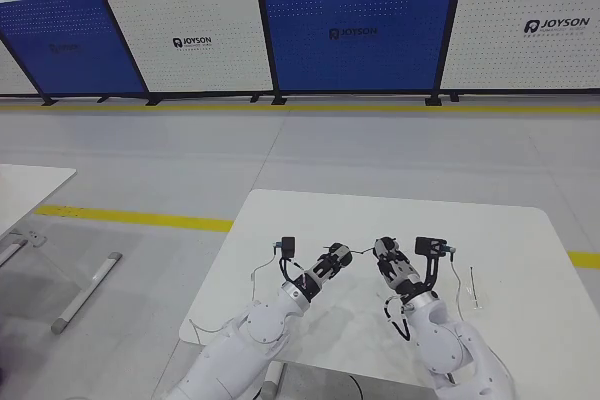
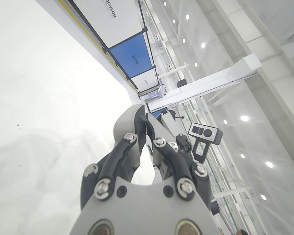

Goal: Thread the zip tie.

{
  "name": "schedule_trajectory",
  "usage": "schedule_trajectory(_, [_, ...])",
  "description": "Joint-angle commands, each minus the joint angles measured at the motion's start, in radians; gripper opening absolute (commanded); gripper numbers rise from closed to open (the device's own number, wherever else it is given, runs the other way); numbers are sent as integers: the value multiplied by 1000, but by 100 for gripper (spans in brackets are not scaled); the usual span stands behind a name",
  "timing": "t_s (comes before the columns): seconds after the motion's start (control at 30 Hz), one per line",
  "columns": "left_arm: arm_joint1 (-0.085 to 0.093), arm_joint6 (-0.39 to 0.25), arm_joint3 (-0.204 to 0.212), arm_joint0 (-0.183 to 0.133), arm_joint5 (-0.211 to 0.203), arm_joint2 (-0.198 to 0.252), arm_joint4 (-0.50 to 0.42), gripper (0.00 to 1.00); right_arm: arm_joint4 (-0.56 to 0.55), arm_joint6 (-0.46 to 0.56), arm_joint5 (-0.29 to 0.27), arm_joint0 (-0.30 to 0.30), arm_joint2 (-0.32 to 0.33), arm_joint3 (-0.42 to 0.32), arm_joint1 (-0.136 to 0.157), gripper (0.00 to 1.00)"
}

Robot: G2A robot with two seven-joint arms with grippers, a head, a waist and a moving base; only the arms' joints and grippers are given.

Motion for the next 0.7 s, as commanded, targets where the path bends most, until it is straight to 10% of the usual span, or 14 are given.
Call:
schedule_trajectory(0.0, [0,0,0,0,0,0,0,0,5,-3,1,2,0,4,-1,0])
schedule_trajectory(0.67, [0,0,0,0,0,0,0,0,-5,12,3,3,3,10,-3,0])
